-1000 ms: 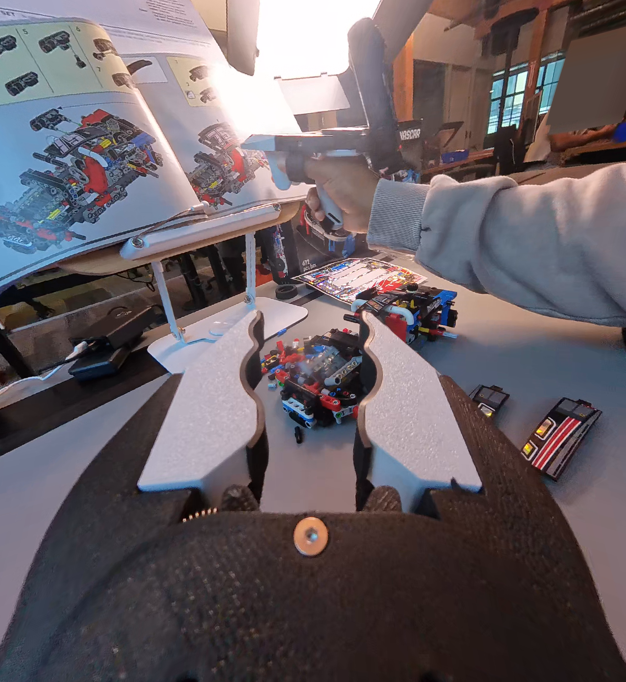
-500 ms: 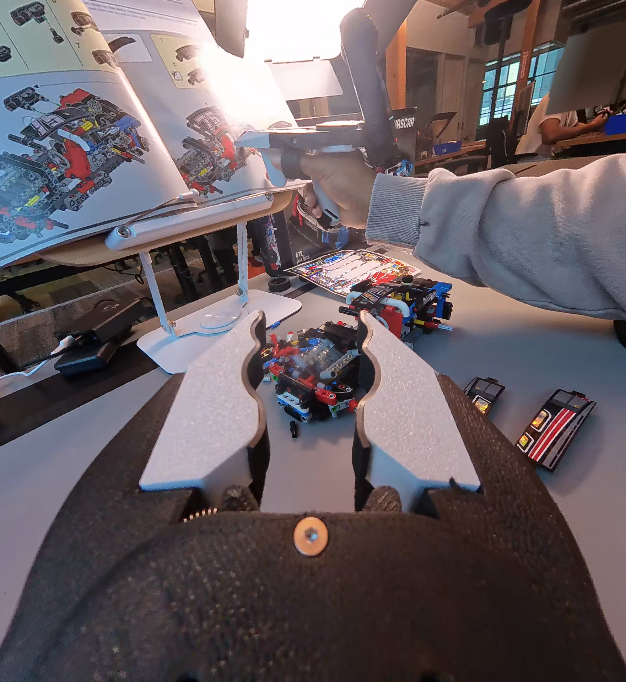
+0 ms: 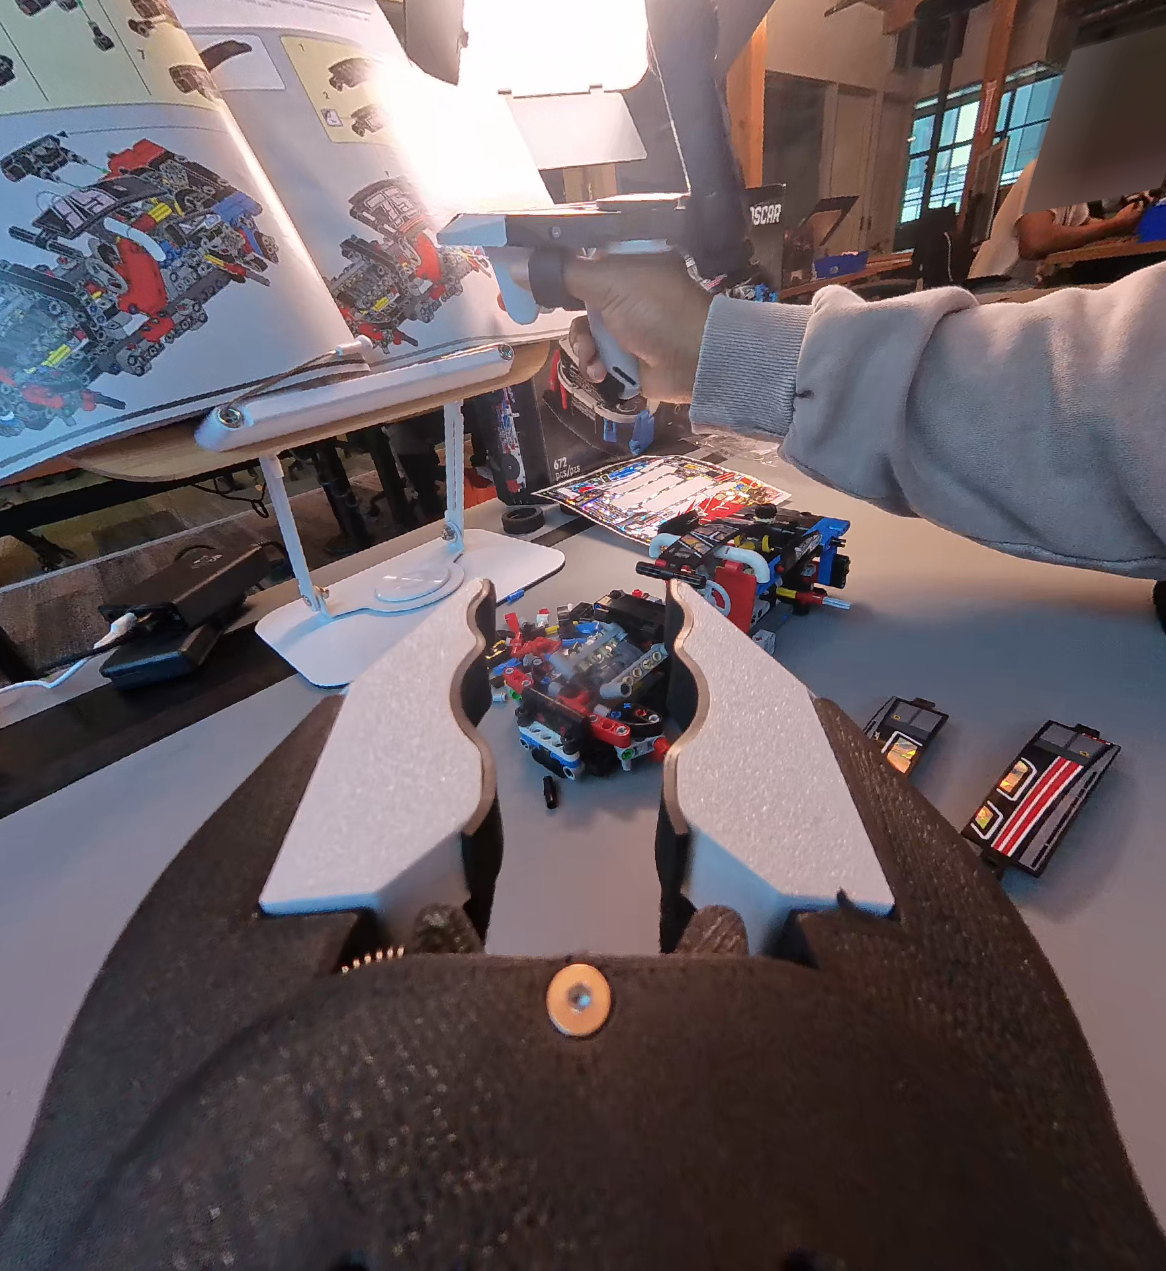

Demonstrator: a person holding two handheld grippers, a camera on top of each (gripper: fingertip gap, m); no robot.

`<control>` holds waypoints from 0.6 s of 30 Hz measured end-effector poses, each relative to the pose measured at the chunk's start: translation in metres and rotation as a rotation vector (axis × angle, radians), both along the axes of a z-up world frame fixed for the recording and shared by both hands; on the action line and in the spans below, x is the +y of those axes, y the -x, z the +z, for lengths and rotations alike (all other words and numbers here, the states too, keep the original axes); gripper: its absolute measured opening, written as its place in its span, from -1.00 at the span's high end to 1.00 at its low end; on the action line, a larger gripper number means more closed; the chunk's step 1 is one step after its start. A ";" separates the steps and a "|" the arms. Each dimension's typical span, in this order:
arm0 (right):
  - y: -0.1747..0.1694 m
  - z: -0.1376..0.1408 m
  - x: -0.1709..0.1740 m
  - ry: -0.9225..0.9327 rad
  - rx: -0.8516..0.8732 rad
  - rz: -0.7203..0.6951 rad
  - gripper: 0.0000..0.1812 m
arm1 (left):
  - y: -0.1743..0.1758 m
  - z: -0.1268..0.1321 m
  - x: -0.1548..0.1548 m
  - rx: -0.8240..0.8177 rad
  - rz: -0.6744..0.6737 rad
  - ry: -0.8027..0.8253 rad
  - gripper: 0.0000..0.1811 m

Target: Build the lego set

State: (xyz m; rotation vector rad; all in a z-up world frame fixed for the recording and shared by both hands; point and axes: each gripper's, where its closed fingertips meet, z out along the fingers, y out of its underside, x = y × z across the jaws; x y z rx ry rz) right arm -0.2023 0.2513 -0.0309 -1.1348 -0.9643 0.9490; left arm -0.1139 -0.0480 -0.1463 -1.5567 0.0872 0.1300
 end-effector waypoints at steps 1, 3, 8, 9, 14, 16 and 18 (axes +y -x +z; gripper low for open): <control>-0.002 0.000 -0.001 -0.001 -0.004 0.004 0.85 | -0.001 0.000 0.000 -0.001 -0.005 0.000 0.49; -0.007 -0.001 -0.010 -0.005 -0.026 0.057 0.84 | -0.004 0.000 -0.001 0.000 -0.027 0.003 0.56; -0.037 -0.028 -0.079 -0.046 -0.223 0.486 0.68 | -0.013 0.007 -0.003 0.007 -0.069 -0.023 0.69; -0.050 -0.038 -0.093 -0.046 -0.289 0.571 0.60 | -0.014 0.007 -0.003 0.008 -0.074 -0.022 0.70; -0.131 -0.100 -0.132 0.033 -0.674 0.853 0.20 | -0.021 0.004 -0.002 0.024 -0.096 -0.007 0.71; -0.153 -0.125 -0.123 -0.009 -0.784 0.809 0.12 | -0.024 0.004 -0.001 0.032 -0.104 -0.003 0.72; -0.168 -0.147 -0.111 -0.043 -0.871 0.747 0.01 | -0.026 0.003 -0.001 0.042 -0.112 0.003 0.72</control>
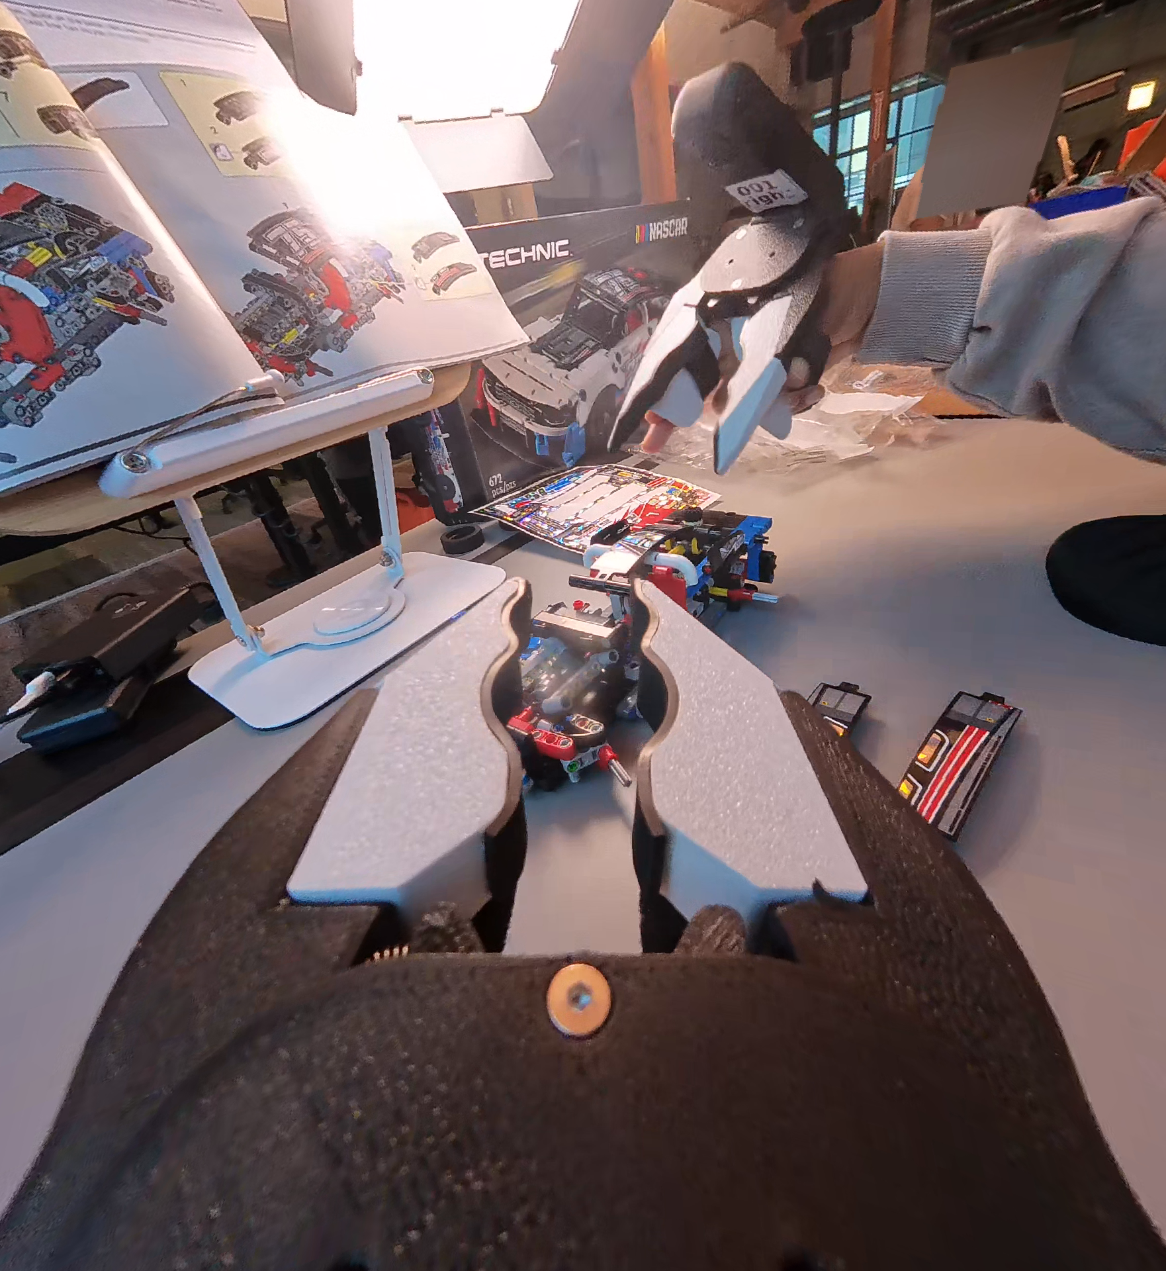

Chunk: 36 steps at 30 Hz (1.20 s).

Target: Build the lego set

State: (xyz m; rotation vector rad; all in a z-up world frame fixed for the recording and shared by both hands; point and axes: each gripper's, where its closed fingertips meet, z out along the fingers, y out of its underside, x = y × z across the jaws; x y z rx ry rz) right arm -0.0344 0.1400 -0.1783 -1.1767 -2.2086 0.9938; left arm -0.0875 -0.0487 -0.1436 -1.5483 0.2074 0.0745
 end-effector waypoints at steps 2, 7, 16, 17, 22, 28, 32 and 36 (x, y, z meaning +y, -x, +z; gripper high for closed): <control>-0.011 -0.015 0.005 -0.030 -0.035 -0.013 -0.09 | -0.004 -0.003 0.001 0.005 -0.023 0.014 0.71; -0.017 -0.044 0.012 -0.025 -0.104 -0.029 -0.27 | -0.044 -0.042 0.003 -0.059 -0.283 0.240 0.51; -0.013 -0.066 0.007 -0.045 -0.155 0.045 -0.14 | -0.069 -0.105 0.012 0.081 -0.362 0.568 0.49; -0.012 -0.066 0.006 -0.045 -0.154 0.051 -0.14 | -0.069 -0.109 0.013 0.088 -0.367 0.592 0.52; -0.013 -0.065 0.004 -0.037 -0.150 0.087 -0.13 | -0.072 -0.124 0.014 0.192 -0.379 0.666 0.74; -0.014 -0.065 -0.006 -0.040 -0.151 0.126 -0.13 | -0.069 -0.117 0.013 0.201 -0.356 0.639 0.75; -0.016 -0.065 -0.014 -0.034 -0.143 0.127 -0.13 | -0.070 -0.100 0.007 0.134 -0.379 0.562 0.75; -0.021 -0.065 -0.024 -0.028 -0.135 0.127 -0.13 | -0.062 -0.076 0.002 0.088 -0.357 0.461 0.75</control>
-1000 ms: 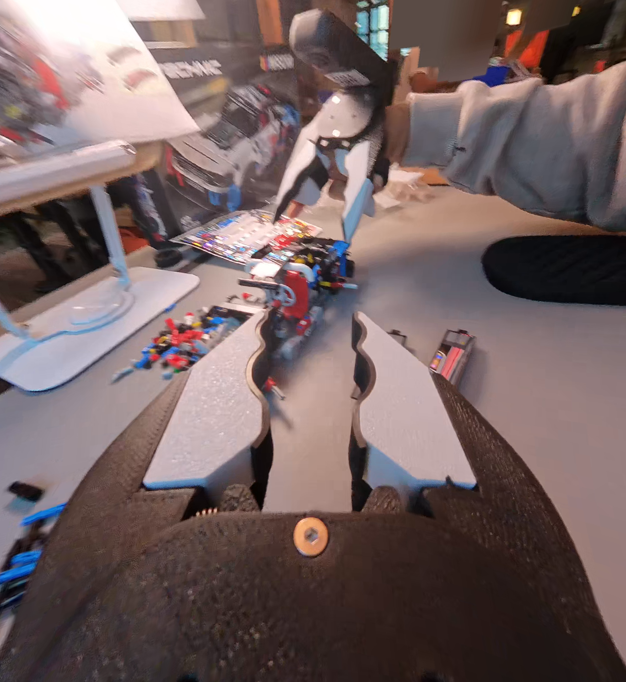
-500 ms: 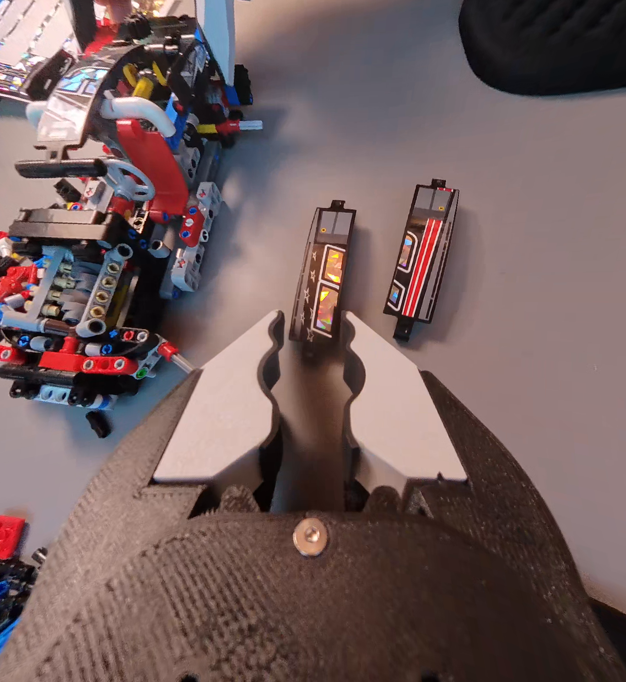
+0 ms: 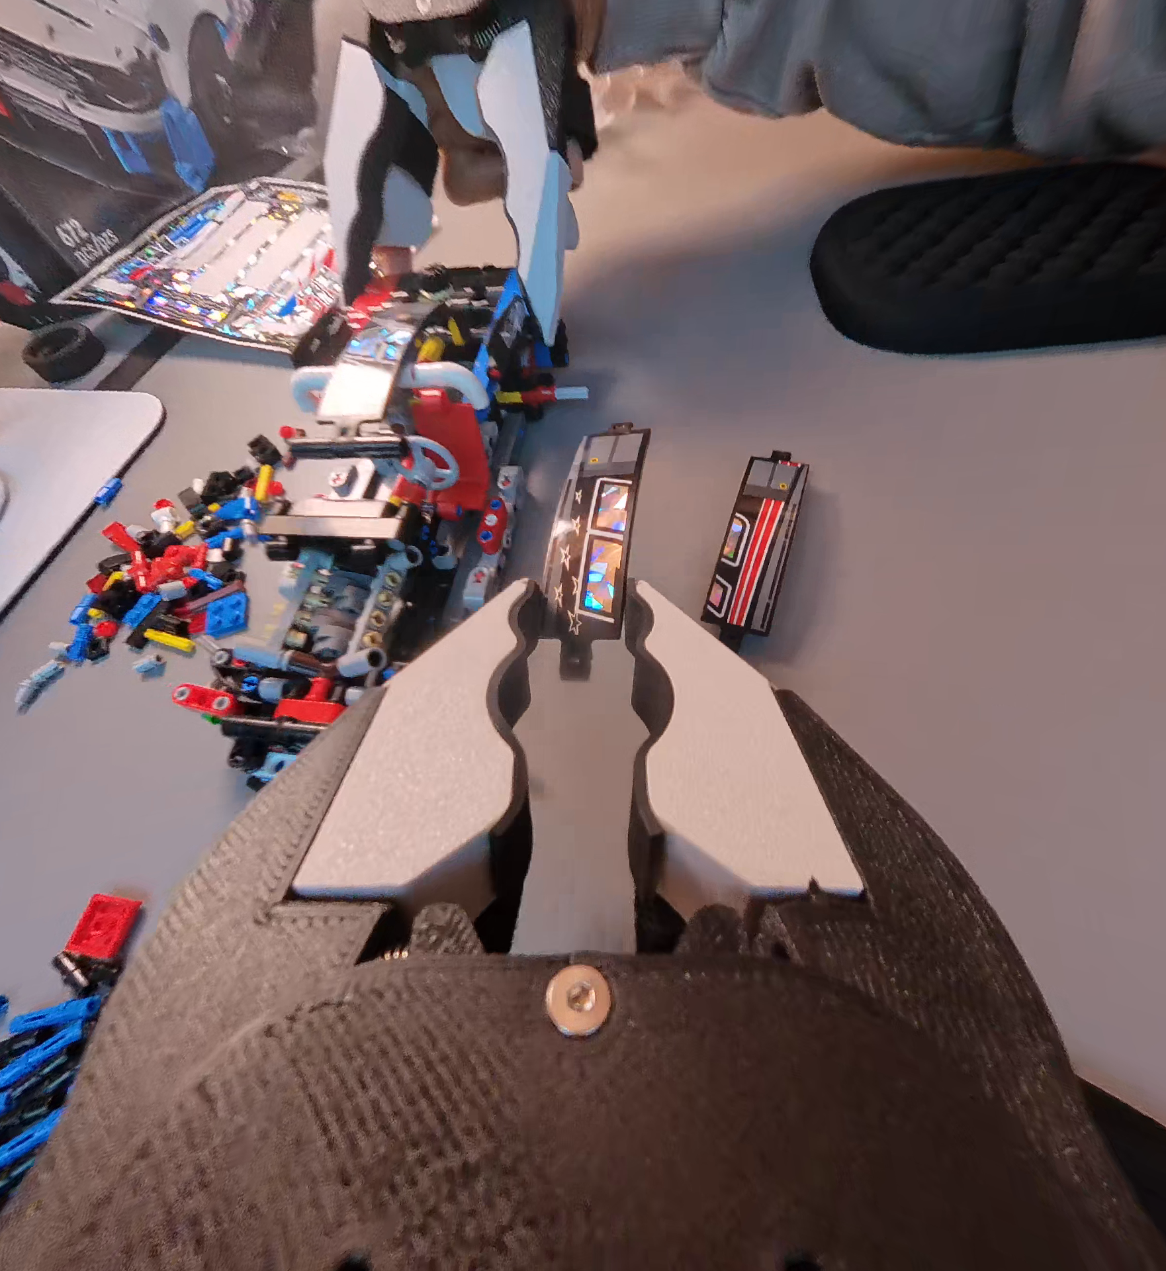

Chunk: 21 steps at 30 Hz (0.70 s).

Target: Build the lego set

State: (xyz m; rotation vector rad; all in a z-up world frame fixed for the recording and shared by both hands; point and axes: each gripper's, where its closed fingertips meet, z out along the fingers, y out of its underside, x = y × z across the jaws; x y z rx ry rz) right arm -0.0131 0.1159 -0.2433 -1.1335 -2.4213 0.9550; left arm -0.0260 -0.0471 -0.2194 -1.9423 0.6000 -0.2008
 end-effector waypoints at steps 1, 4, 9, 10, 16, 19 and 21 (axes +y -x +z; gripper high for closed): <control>-0.002 0.000 -0.003 -0.001 0.001 -0.001 -0.13 | 0.003 0.007 -0.001 -0.011 0.012 -0.024 0.75; -0.009 0.000 -0.017 0.000 0.006 0.003 -0.13 | 0.017 0.029 -0.001 -0.020 0.058 -0.090 0.76; -0.024 0.001 -0.051 0.010 0.022 0.014 -0.13 | 0.044 0.046 0.005 0.010 0.158 -0.126 0.76; -0.027 0.001 -0.059 0.013 0.027 0.016 -0.13 | 0.047 0.047 0.007 0.011 0.168 -0.124 0.76; -0.042 0.002 -0.093 0.033 0.052 0.030 -0.13 | 0.045 0.041 0.019 0.081 0.114 -0.100 0.98; -0.045 0.002 -0.098 0.036 0.065 0.025 -0.13 | 0.040 0.032 0.022 0.108 0.089 -0.081 0.98; -0.048 0.004 -0.098 0.048 0.067 0.029 -0.12 | 0.039 0.028 0.023 0.109 0.086 -0.079 0.98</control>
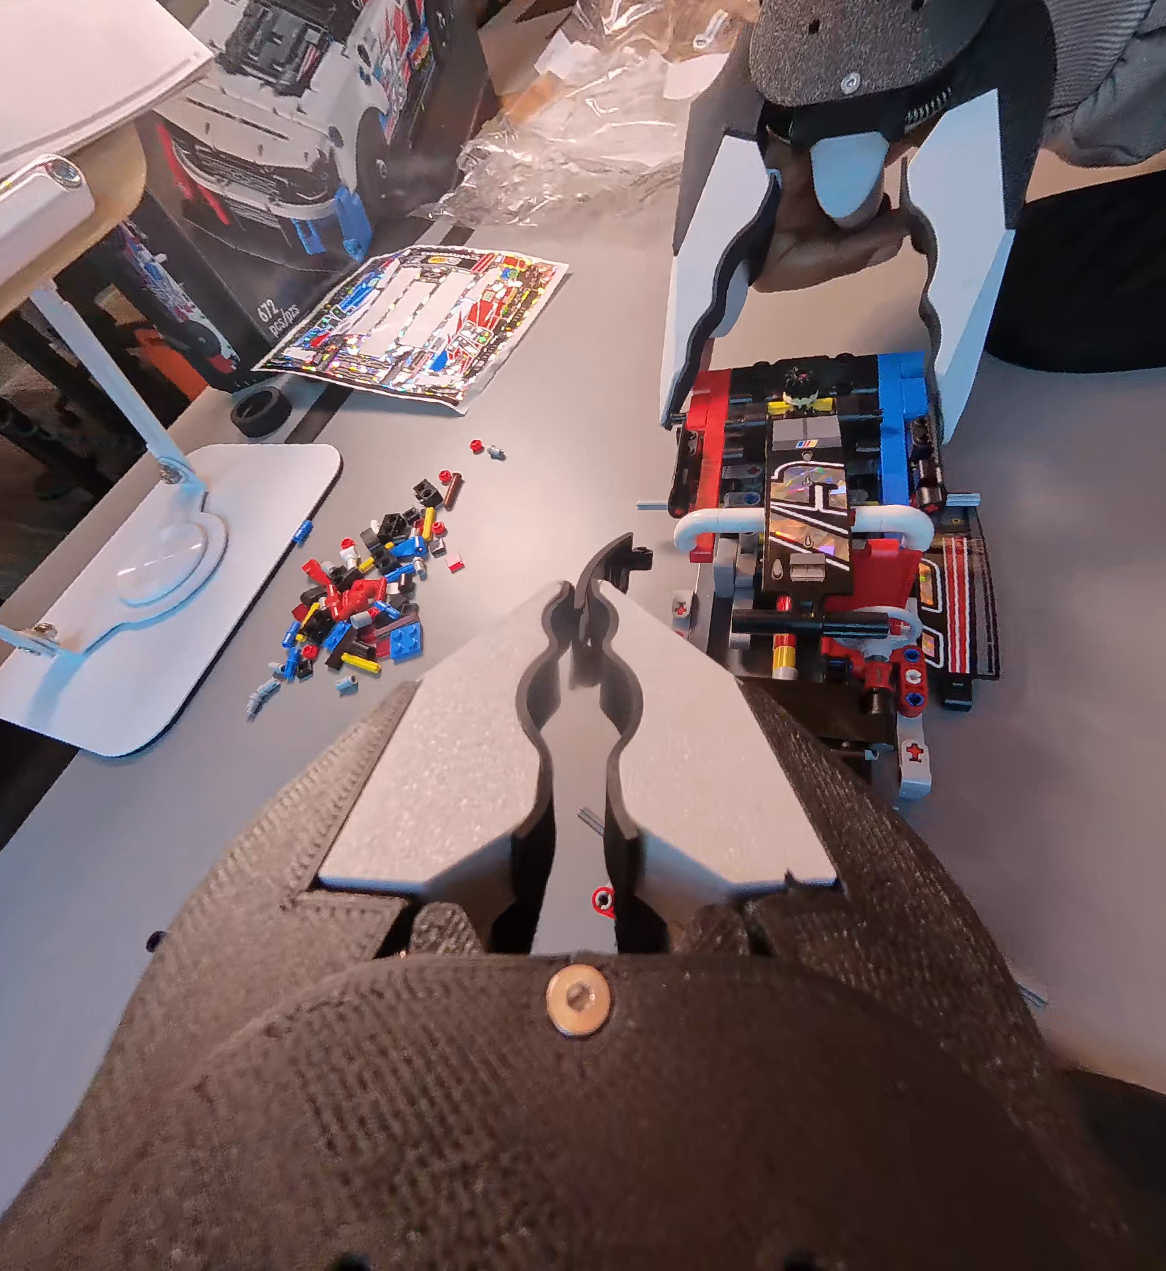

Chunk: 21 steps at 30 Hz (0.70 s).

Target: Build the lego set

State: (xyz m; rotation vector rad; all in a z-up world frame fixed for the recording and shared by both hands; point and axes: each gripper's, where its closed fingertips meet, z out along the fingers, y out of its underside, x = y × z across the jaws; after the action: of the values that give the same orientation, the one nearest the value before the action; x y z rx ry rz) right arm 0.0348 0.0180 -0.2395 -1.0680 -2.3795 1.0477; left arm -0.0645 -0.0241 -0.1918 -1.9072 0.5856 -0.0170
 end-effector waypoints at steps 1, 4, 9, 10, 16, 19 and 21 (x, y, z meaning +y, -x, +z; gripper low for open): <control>-0.002 0.003 -0.001 0.022 0.001 0.006 -0.10 | 0.001 0.001 0.001 -0.002 0.006 -0.016 0.99; -0.003 0.021 -0.001 0.117 0.035 0.010 -0.08 | 0.003 0.011 0.000 0.004 -0.001 -0.103 0.99; 0.006 0.068 0.011 0.299 0.162 -0.008 0.08 | -0.004 0.052 -0.007 0.021 -0.062 -0.332 1.00; 0.009 0.075 0.015 0.338 0.176 -0.023 0.19 | -0.009 0.060 -0.008 0.026 -0.080 -0.369 1.00; 0.029 0.079 0.012 0.490 0.213 -0.008 0.47 | -0.033 0.075 0.002 0.067 -0.180 -0.433 1.00; 0.033 0.082 0.005 0.480 0.260 0.001 0.60 | -0.036 0.066 0.009 0.066 -0.200 -0.417 1.00; 0.037 0.079 0.005 0.406 0.306 -0.015 0.88 | -0.036 0.061 0.010 0.046 -0.204 -0.408 1.00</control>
State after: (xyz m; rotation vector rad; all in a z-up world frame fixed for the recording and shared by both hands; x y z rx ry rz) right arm -0.0018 0.0232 -0.1602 -0.9608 -1.9620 1.6069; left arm -0.0281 -0.0138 -0.1313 -1.4517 0.7507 0.0143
